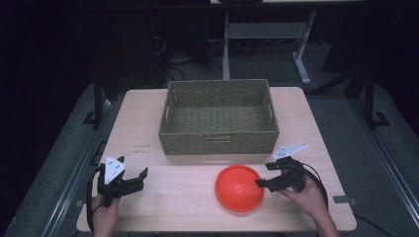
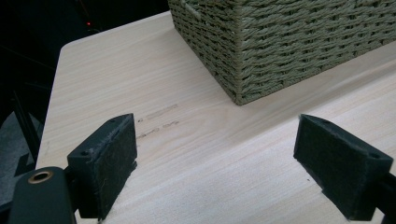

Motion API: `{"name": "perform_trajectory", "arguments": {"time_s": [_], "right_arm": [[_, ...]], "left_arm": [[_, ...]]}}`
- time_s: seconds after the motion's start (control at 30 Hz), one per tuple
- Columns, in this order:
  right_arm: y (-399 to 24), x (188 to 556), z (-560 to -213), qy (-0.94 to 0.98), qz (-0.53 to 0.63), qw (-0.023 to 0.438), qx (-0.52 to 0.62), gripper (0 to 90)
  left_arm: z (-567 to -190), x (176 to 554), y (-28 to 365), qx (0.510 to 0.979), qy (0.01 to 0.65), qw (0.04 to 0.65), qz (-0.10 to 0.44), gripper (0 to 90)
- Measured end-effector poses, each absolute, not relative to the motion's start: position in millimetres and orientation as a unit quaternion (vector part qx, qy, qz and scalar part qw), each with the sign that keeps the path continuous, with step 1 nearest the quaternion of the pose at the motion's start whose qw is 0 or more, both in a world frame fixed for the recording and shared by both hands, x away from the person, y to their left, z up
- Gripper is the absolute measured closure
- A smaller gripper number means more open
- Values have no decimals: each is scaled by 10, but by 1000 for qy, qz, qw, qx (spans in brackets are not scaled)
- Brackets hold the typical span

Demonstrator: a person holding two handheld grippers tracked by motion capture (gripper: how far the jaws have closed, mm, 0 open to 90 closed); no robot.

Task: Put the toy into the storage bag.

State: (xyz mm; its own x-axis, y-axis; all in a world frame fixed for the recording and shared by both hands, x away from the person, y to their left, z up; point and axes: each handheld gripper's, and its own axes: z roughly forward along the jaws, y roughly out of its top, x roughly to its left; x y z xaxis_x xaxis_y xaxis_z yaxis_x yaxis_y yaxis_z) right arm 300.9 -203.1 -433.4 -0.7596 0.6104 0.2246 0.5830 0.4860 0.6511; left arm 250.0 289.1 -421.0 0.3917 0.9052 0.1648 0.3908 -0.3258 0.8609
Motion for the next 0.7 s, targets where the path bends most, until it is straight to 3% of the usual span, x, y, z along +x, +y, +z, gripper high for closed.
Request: {"name": "perform_trajectory", "arguments": {"time_s": [0.43,0.7], "right_arm": [[-1848,3139,-4403,872,346,16,347,244],[-1807,3176,-4472,877,327,8,353,375]], "left_arm": [[-4208,2498,2898,742,437,381,337,128],[-4209,2496,2877,743,434,381,339,128]]}}
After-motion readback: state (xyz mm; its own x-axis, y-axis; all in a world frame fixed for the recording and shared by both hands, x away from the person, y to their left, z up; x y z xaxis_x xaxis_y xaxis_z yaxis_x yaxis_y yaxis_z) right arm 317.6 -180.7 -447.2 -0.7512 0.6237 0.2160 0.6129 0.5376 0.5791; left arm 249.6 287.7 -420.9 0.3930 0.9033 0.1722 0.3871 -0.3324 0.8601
